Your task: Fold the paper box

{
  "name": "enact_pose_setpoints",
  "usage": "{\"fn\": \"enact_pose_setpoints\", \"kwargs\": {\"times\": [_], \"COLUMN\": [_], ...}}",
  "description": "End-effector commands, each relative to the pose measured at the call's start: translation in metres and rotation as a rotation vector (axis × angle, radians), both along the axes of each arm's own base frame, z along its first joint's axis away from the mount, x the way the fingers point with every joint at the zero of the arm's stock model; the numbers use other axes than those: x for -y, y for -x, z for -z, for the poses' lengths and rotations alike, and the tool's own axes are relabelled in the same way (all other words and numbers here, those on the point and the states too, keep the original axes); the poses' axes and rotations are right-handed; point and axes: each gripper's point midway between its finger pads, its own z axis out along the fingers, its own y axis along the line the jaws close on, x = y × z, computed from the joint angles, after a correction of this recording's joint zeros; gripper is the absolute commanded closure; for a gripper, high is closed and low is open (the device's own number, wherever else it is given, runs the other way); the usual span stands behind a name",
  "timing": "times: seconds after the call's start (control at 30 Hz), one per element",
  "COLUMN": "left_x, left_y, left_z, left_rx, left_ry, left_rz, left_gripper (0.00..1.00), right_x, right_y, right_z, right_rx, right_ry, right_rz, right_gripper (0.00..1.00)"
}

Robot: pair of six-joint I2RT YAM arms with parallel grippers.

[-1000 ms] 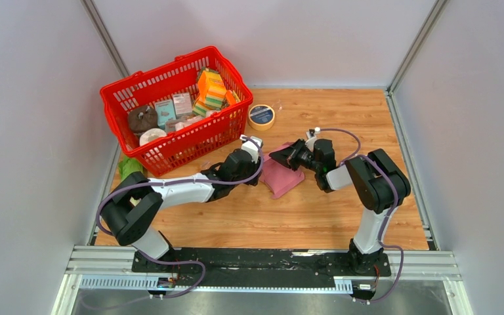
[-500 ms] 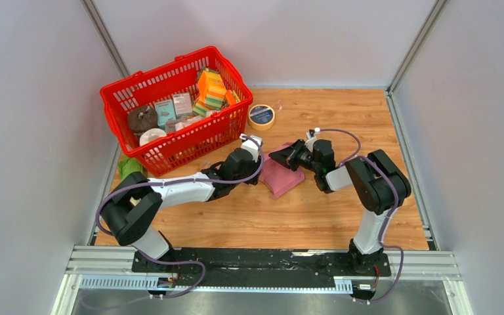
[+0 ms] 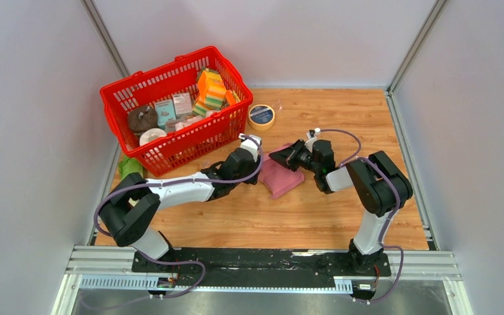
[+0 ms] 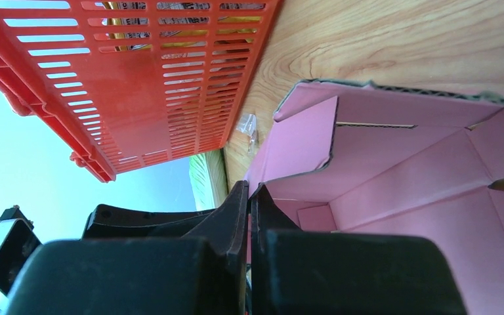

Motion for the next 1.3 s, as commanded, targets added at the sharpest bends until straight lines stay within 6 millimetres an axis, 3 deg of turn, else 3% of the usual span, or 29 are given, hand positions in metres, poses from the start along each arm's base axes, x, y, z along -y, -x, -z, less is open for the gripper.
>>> {"fn": "enact_pose_setpoints", "kwargs": {"times": [0.0,0.13,0.27,0.37,0.5,0.53,0.6,0.63,0.77,1.13,1.27], "left_x": [-0.001,-0.011,-0.006,0.002,0.031,0.040,0.041,0.045,0.052,0.060,0.054], "left_y": [-0.006,0.013,0.030,0.040,0.055,0.054,0.052,0.048,0.043,0.032,0.022], "left_z": [-0.051,-0.049,-0.055,-0.060,-0.065,-0.074,-0.063,-0.069,-0.058,-0.011,0.011], "left_rx": [0.098,0.061,0.043,0.043,0.040,0.060,0.060,0.081,0.111,0.143,0.131], "left_ry": [0.123,0.138,0.208,0.261,0.289,0.285,0.195,0.178,0.099,-0.043,-0.108], "left_rz": [-0.035,-0.015,0.054,0.121,0.269,0.293,0.260,0.258,0.268,0.259,0.198], "left_gripper": [0.49,0.50,0.53,0.54,0.56,0.59,0.63,0.65,0.71,0.86,0.94], "right_x": [-0.007,-0.002,0.001,0.007,0.009,0.012,0.015,0.016,0.015,0.022,0.021], "right_y": [0.023,0.017,0.012,0.005,0.001,-0.001,0.000,-0.001,0.000,-0.006,-0.006], "right_z": [0.011,0.007,0.003,0.000,-0.002,-0.002,-0.004,-0.005,-0.007,-0.022,-0.022], "right_rx": [-0.051,-0.079,-0.105,-0.129,-0.165,-0.162,-0.163,-0.164,-0.200,-0.219,-0.229], "right_ry": [0.028,0.007,-0.039,-0.059,-0.054,-0.050,-0.047,-0.047,-0.080,-0.155,-0.166], "right_rz": [-0.064,-0.016,0.030,0.073,0.103,0.118,0.131,0.139,0.143,0.218,0.223], "right_gripper": [0.99,1.00,1.00,1.00,1.00,1.00,1.00,1.00,1.00,1.00,1.00]}}
